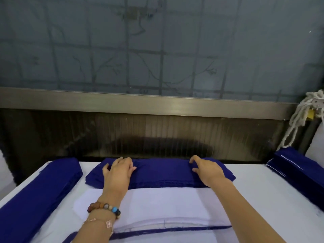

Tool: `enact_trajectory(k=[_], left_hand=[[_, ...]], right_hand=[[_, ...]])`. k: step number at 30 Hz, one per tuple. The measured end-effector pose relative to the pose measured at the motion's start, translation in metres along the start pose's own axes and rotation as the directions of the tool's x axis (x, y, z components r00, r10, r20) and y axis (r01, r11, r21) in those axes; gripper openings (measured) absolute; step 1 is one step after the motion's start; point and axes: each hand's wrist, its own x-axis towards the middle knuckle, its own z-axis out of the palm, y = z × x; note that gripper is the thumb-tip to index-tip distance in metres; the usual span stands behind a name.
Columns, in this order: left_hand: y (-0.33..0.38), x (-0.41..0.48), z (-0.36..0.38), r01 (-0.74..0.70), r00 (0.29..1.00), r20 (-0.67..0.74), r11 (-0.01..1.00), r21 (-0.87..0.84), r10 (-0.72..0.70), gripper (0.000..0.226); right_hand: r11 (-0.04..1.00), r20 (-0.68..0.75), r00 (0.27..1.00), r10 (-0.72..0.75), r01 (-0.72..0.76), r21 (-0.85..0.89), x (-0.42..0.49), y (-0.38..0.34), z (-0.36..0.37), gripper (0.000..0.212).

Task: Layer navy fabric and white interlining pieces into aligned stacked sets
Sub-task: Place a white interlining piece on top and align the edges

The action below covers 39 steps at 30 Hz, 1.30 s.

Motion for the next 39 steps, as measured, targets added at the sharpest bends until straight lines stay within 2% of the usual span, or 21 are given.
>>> enact_trajectory(k=[3, 5, 7, 10, 11, 13, 14, 15, 18, 22, 27, 29, 33, 36, 39], left_hand=[[0.002, -0.002, -0.004, -0.037, 0.999, -0.008, 0.999, -0.004, 0.037, 0.017], [0.004, -0.003, -0.007, -0.047, 0.999, -0.009, 0.998, 0.041, 0.048, 0.033], [0.006, -0.003, -0.011, -0.069, 0.997, -0.022, 0.993, 0.094, 0.071, 0.039], [0.010, -0.005, -0.017, -0.096, 0.993, -0.048, 0.985, 0.142, 0.104, 0.026], [0.010, -0.006, -0.019, -0.104, 0.991, -0.064, 0.985, 0.141, 0.114, 0.020], [0.011, -0.008, -0.023, -0.101, 0.987, -0.110, 0.987, 0.122, 0.115, 0.013], [0.012, -0.010, -0.025, -0.092, 0.984, -0.141, 0.990, 0.110, 0.107, 0.015], [0.012, -0.011, -0.026, -0.085, 0.979, -0.174, 0.991, 0.098, 0.102, 0.016], [0.011, -0.013, -0.029, -0.066, 0.971, -0.223, 0.994, 0.092, 0.085, 0.011], [0.009, -0.011, -0.029, -0.006, 0.984, -0.177, 0.993, 0.115, 0.026, 0.006], [0.003, -0.009, -0.024, 0.077, 0.989, -0.133, 0.990, 0.119, -0.061, 0.007], [-0.002, -0.008, -0.022, 0.135, 0.980, -0.154, 0.989, 0.060, -0.124, 0.005], [-0.012, -0.006, -0.021, 0.254, 0.938, -0.185, 0.944, -0.212, -0.294, 0.007], [-0.017, -0.005, -0.020, 0.299, 0.896, -0.214, 0.883, -0.362, -0.390, 0.007], [-0.023, -0.003, -0.019, 0.341, 0.849, -0.241, 0.836, -0.429, -0.470, 0.005]], right_hand=[[0.999, 0.009, 1.000, -0.005, 0.005, 0.040, 0.004, 0.004, 0.000, 0.017], [0.997, 0.003, 1.000, -0.003, 0.003, 0.071, 0.005, 0.006, 0.002, 0.008], [0.996, 0.000, 1.000, -0.005, 0.005, 0.090, 0.005, 0.007, 0.004, 0.002], [0.992, -0.008, 1.000, 0.010, -0.009, 0.124, 0.006, 0.008, 0.007, 0.005], [0.991, -0.009, 1.000, 0.019, -0.018, 0.133, 0.006, 0.008, 0.006, 0.016], [0.991, -0.010, 1.000, 0.018, -0.017, 0.132, 0.005, 0.008, 0.005, 0.053], [0.992, -0.007, 1.000, 0.009, -0.009, 0.123, 0.005, 0.008, 0.005, 0.064], [0.993, -0.005, 1.000, -0.001, 0.002, 0.116, 0.005, 0.008, 0.004, 0.067], [0.994, 0.000, 1.000, -0.015, 0.015, 0.104, 0.005, 0.007, 0.005, 0.052], [0.991, -0.068, 0.998, 0.015, -0.006, 0.132, 0.001, 0.010, 0.009, 0.030], [0.977, -0.224, 0.959, 0.173, -0.140, 0.158, -0.008, 0.021, 0.010, 0.018], [0.948, -0.242, 0.932, 0.270, -0.214, 0.236, -0.011, 0.032, 0.011, 0.016], [0.865, -0.259, 0.855, 0.449, -0.344, 0.364, -0.012, 0.053, 0.015, 0.025], [0.825, -0.245, 0.827, 0.506, -0.381, 0.418, -0.009, 0.064, 0.017, 0.029], [0.782, -0.203, 0.816, 0.541, -0.400, 0.478, -0.005, 0.071, 0.021, 0.027]])
